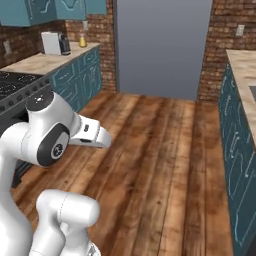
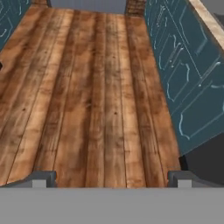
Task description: There is a tray on the dining counter. Grab the cup, mug, and pitcher and place them on the tray. The pitcher may be placed next to the tray if it cannot fit the tray.
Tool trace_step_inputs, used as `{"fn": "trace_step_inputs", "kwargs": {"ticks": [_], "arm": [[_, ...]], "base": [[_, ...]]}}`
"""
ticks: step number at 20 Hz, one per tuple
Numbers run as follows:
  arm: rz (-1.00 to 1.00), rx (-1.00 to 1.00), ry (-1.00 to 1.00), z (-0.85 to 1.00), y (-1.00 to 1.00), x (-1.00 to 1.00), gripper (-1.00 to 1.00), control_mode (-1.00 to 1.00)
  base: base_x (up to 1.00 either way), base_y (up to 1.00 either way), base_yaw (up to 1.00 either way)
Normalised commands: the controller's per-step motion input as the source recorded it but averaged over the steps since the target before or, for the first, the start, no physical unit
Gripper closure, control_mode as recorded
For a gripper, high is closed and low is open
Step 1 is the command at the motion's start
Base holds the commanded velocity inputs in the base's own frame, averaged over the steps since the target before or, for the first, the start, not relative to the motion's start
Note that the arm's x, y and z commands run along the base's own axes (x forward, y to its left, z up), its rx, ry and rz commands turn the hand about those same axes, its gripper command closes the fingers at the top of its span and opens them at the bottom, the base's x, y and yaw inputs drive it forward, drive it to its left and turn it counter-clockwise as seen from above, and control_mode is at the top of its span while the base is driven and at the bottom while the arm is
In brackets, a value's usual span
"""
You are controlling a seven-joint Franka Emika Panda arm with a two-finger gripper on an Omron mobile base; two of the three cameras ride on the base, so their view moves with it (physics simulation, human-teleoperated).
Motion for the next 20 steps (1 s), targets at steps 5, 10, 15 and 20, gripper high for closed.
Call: {"fn": "trace_step_inputs", "kwargs": {"ticks": [5,10,15,20], "arm": [[0.0,0.0,0.0,0.0,0.0,0.0,-1.0,1.0],[0.0,0.0,0.0,0.0,0.0,0.0,-1.0,1.0],[0.0,0.0,0.0,0.0,0.0,0.0,-1.0,1.0],[0.0,0.0,0.0,0.0,0.0,0.0,-1.0,1.0]], "base": [[1.0,0.08,0.0],[1.0,0.0,0.0],[1.0,0.0,0.01],[1.0,0.0,0.02]]}}
